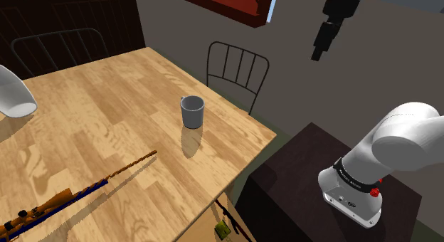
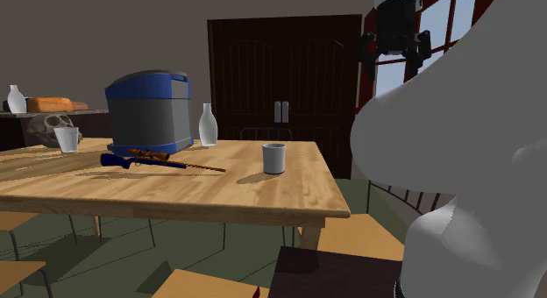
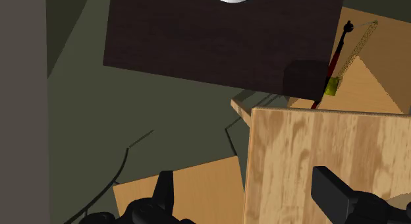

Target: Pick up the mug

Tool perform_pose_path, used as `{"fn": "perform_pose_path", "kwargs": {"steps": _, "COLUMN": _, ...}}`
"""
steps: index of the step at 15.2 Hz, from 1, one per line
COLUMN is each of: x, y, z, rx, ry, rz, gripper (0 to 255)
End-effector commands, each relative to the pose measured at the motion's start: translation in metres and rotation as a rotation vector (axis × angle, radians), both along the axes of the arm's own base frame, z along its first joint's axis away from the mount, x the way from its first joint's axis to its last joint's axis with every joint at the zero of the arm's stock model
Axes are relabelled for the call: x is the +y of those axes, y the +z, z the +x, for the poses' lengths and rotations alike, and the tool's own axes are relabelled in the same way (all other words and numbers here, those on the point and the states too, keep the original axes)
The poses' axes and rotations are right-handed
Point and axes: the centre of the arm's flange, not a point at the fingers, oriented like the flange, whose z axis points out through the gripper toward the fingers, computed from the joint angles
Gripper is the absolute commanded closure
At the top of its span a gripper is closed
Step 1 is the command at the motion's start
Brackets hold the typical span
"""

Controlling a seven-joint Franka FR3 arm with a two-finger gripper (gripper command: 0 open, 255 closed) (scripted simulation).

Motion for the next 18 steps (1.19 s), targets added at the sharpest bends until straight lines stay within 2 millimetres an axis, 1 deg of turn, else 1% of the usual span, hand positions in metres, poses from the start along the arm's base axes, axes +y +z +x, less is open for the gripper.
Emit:
{"fn": "perform_pose_path", "kwargs": {"steps": 1, "x": 0.0, "y": 0.0, "z": 0.0, "rx": 0.0, "ry": 0.0, "rz": 0.0, "gripper": 0}}
{"fn": "perform_pose_path", "kwargs": {"steps": 18, "x": 0.173, "y": -0.1, "z": 0.092, "rx": -0.082, "ry": 0.027, "rz": -0.01, "gripper": 0}}
